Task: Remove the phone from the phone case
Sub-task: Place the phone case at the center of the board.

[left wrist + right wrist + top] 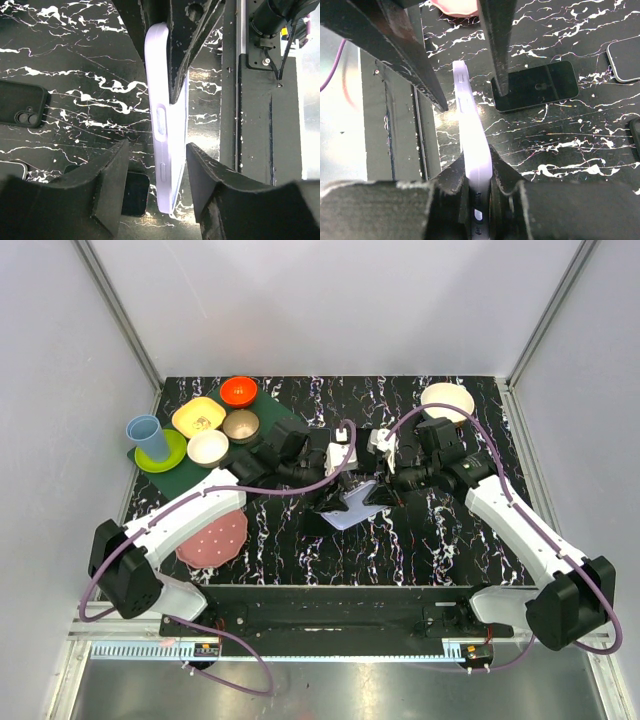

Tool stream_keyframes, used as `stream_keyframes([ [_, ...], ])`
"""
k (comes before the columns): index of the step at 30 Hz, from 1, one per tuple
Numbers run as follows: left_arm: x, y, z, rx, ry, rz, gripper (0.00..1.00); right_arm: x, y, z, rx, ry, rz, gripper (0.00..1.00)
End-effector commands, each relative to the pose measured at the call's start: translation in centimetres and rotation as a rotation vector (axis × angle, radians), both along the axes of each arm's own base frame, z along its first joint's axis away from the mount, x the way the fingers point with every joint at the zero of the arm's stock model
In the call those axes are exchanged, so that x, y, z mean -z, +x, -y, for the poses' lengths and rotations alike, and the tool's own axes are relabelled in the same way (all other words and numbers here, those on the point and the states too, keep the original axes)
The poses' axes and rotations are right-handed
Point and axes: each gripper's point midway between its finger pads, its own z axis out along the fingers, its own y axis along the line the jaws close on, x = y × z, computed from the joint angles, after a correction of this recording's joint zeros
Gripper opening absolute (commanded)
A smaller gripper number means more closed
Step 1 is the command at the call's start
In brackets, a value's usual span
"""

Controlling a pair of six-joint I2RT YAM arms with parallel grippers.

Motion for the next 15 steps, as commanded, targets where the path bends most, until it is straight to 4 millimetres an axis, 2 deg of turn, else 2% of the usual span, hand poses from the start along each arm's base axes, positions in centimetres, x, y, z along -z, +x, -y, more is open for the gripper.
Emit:
stream_keyframes([
  [1, -3.1, -0.3, 1.5, 0.053, -0.086, 0.015, 0.48, 0.1, -0.2, -0.2, -0.017, -0.006, 0.017, 0.0],
  [3, -2.9, -0.4, 1.6, 0.057, -0.085, 0.002, 0.38, 0.1, -0.2, -0.1, -0.015, -0.007, 0.02, 0.0],
  [8, -2.6, -0.5, 1.8, 0.061, -0.08, -0.011, 0.24, -0.1, -0.3, -0.1, -0.015, -0.005, 0.029, 0.0],
  [10, -2.4, -0.6, 1.8, 0.065, -0.076, -0.014, 0.21, -0.2, -0.3, 0.0, -0.015, -0.005, 0.035, 0.0],
  [15, -1.8, -1.0, 2.0, 0.081, -0.06, -0.041, 0.21, -0.3, -0.1, 0.0, -0.011, -0.005, 0.044, 0.0],
])
